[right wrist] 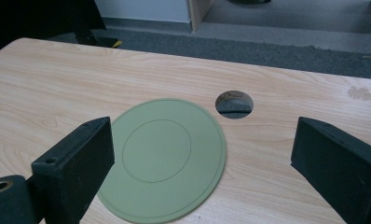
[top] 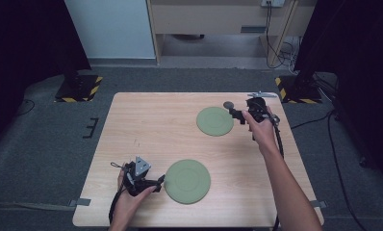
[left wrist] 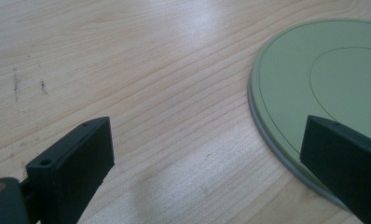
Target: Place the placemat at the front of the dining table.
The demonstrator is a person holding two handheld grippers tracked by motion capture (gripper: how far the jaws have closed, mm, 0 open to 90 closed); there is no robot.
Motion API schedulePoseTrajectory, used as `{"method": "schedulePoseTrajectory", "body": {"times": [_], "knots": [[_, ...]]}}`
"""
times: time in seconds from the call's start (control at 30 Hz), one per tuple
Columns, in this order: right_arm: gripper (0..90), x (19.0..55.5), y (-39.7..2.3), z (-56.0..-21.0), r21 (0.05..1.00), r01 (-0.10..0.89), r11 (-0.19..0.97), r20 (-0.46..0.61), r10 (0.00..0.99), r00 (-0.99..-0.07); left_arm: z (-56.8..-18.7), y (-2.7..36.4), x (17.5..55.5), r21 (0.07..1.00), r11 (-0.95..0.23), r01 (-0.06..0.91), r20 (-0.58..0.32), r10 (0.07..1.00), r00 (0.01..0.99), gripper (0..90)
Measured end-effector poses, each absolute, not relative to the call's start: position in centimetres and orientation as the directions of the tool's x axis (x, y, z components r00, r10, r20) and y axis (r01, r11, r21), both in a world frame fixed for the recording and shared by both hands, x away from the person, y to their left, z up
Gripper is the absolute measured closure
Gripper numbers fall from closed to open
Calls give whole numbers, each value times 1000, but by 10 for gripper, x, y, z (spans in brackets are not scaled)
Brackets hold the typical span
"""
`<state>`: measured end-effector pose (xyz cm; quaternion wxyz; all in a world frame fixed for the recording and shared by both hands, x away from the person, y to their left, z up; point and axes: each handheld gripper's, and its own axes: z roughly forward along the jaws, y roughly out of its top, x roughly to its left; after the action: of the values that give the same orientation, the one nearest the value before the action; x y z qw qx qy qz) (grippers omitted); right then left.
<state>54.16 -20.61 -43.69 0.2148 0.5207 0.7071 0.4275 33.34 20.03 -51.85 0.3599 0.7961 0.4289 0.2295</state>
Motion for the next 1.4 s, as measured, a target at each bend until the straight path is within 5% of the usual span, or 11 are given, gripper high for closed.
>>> {"method": "schedulePoseTrajectory", "body": {"times": [1.4], "knots": [[54, 459, -216, -425, 851, 490, 189, 86, 870, -486, -519, 204, 333, 773, -363, 520, 57, 856, 513, 19]]}}
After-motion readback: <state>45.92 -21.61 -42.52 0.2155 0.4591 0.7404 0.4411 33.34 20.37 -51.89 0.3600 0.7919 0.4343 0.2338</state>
